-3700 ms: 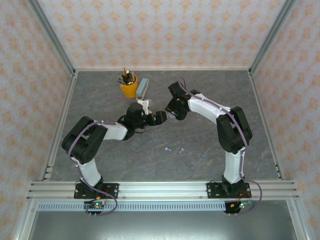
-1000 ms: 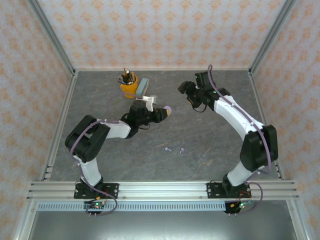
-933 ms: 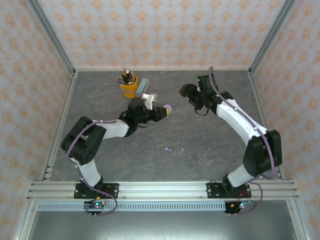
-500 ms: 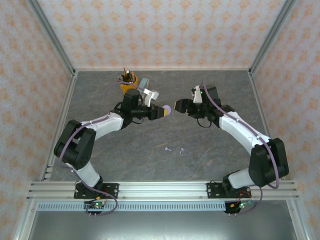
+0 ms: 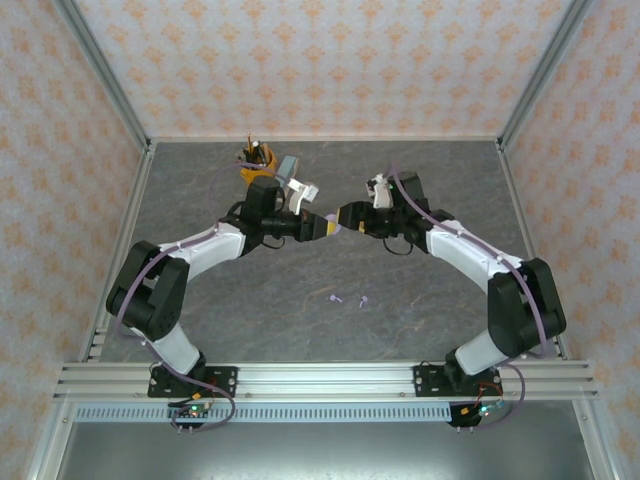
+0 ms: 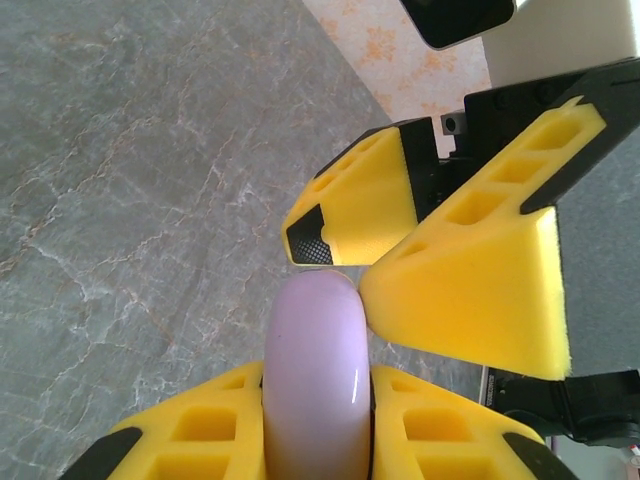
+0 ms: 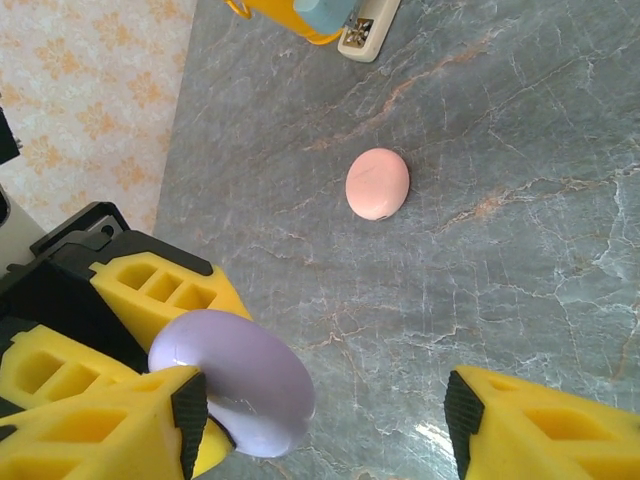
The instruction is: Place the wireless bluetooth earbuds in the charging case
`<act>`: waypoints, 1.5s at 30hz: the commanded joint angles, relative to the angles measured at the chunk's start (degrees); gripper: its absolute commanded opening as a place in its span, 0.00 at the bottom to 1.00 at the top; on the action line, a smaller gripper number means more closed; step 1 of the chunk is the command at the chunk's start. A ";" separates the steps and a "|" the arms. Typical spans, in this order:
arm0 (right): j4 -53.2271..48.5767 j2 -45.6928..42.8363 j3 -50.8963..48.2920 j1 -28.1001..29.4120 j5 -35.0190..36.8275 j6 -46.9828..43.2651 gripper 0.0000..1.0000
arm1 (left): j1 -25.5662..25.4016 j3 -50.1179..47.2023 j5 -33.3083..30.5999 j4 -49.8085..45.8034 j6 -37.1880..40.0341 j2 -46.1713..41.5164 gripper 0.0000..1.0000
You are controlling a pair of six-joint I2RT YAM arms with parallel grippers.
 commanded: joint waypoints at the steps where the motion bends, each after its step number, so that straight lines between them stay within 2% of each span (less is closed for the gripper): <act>1: 1.17 2.16 0.97 0.75 -0.10 -0.62 0.64 | -0.31 2.35 2.19 0.86 1.83 -2.32 0.00; 9: 0.93 5.75 0.44 -0.96 5.41 0.89 0.58 | -0.31 1.57 2.80 0.45 2.54 -4.78 0.00; 18: 0.07 6.89 -0.17 -2.96 7.67 1.28 0.56 | -0.31 1.03 2.45 1.42 2.27 -6.40 0.00; 23: 0.11 2.32 -1.90 -3.38 5.92 1.23 0.56 | -0.31 1.04 2.27 1.63 2.11 -5.71 0.00; 33: 1.07 -12.89 -7.12 -3.14 -1.74 1.89 0.58 | -0.40 2.09 2.26 1.32 2.19 -3.73 0.00; 39: 0.81 -13.11 -6.51 -0.98 -2.46 1.84 0.58 | -0.55 2.92 2.18 1.27 2.01 -3.00 0.00; 45: 2.19 -9.14 -5.07 0.80 -1.47 2.02 0.57 | -1.10 3.33 2.27 0.89 2.10 -3.09 0.00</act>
